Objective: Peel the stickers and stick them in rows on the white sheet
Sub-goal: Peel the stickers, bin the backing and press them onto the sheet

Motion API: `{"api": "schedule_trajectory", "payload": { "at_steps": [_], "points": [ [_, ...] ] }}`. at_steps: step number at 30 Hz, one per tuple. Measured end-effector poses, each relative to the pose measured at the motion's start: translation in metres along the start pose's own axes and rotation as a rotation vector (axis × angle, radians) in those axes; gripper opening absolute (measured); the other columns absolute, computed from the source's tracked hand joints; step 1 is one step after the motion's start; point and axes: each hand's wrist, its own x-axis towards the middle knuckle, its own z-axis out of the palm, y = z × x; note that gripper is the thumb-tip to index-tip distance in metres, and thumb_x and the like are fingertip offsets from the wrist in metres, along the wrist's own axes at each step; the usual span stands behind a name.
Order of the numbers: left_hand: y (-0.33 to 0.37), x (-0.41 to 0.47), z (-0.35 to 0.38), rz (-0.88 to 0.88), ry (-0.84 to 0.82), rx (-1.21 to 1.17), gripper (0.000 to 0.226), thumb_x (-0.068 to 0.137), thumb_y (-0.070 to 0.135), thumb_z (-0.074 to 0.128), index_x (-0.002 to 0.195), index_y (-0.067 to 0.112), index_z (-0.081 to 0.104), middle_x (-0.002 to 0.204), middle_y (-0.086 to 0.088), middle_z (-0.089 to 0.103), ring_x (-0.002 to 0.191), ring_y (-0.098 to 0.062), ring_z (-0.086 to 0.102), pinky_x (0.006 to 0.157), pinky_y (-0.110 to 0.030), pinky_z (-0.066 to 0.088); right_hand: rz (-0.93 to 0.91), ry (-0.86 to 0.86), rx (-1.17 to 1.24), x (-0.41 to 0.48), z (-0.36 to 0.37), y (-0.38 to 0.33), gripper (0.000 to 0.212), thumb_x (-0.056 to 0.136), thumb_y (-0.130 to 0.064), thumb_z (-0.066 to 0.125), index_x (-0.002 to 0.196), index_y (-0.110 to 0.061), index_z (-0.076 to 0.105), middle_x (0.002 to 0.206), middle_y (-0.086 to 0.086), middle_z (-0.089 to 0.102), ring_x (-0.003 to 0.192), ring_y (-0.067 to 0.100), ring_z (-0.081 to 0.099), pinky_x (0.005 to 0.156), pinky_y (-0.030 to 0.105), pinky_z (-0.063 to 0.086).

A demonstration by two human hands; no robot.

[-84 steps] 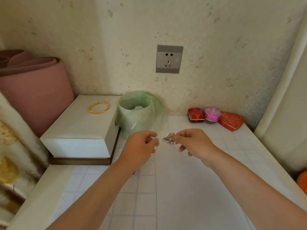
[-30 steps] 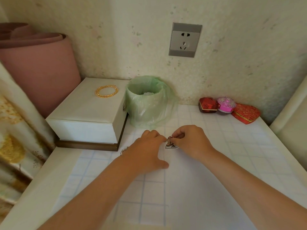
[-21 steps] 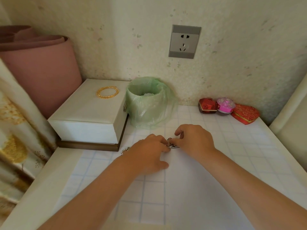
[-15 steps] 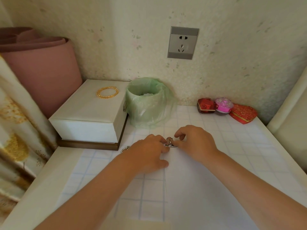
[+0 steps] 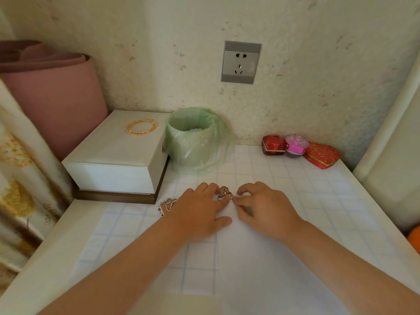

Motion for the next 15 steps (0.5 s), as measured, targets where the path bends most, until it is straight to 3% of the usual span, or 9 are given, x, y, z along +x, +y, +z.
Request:
{"api": "schedule_trajectory", "payload": {
  "at_steps": [3,6,11,15],
  "points": [
    [-0.004,-0.001,-0.003,-0.013,-0.014,-0.056,0.054,0.100,0.054,0.037,0.149,0.031,0.040,0.154,0.008,0.030,0.138,-0.014,0.029,0.106,-0.037,0.038,-0.009,0.032,0.032,0.000,0.001,0.003,0.015,0.082,-0.034,0.065,0.089,-0.036,0.079,0.102,-0.016,0.071,0.081,0.013,0.063,0.048,0.021,0.041],
    [-0.013,0.000,-0.002,-0.009,-0.013,-0.105,0.046,0.101,0.047,0.039,0.141,0.027,0.054,0.155,0.014,0.036,0.139,-0.011,0.034,0.105,-0.034,0.042,0.024,0.017,0.076,0.000,0.002,0.006,0.016,0.081,-0.029,0.069,0.092,-0.036,0.078,0.106,-0.019,0.070,0.085,0.015,0.062,0.054,0.022,0.043],
    [-0.020,0.005,0.006,0.016,0.020,-0.128,0.074,0.082,0.059,0.015,0.103,0.015,0.070,0.125,0.010,0.063,0.114,-0.017,0.055,0.086,-0.036,0.050,0.048,-0.074,0.031,0.005,-0.003,0.001,0.023,0.089,-0.030,0.057,0.109,-0.029,0.068,0.117,-0.016,0.062,0.097,0.016,0.056,0.062,0.027,0.037],
    [-0.020,0.008,0.007,0.004,0.143,-0.199,0.035,0.099,0.041,0.045,0.115,0.017,0.064,0.123,0.006,0.060,0.110,-0.016,0.051,0.092,-0.037,0.046,0.048,-0.105,-0.034,0.013,-0.003,-0.010,0.039,0.094,-0.035,0.050,0.132,-0.027,0.054,0.121,-0.007,0.057,0.106,0.019,0.054,0.066,0.030,0.040]
  ]
}}
